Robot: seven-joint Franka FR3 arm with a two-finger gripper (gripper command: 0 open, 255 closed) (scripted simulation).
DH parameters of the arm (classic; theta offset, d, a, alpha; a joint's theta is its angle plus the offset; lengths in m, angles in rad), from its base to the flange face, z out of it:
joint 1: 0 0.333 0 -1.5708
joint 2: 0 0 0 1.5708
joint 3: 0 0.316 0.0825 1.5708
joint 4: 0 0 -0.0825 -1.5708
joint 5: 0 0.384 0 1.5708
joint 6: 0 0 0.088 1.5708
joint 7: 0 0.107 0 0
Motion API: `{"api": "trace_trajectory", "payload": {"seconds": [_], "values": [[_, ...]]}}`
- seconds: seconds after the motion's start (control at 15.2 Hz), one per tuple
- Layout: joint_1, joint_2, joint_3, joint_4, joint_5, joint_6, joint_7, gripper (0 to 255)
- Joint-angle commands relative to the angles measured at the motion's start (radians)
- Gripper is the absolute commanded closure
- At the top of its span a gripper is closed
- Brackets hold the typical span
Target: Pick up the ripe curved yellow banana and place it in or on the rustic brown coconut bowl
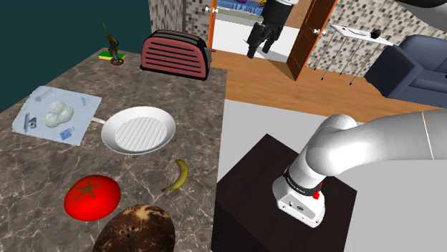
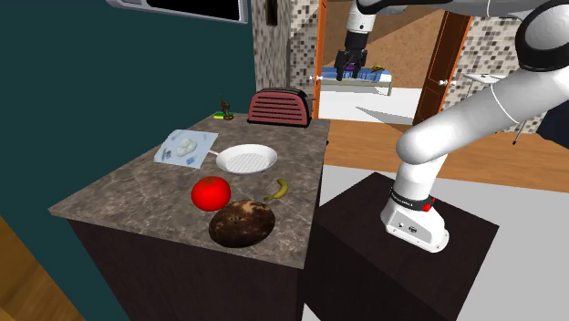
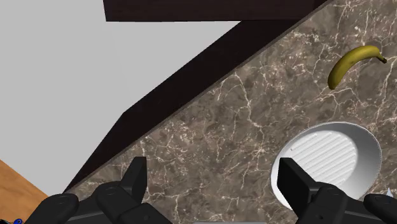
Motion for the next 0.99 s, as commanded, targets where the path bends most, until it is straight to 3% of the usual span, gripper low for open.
{"api": "trace_trajectory", "payload": {"seconds": [0.0, 0.46, 0.92], "values": [[0.000, 0.000, 0.000, 0.000, 0.000, 0.000, 0.000, 0], [0.009, -0.094, 0.148, -0.212, 0.074, 0.115, 0.222, 0], [0.043, -0.102, 0.323, -0.353, 0.176, 0.249, 0.455, 0]]}}
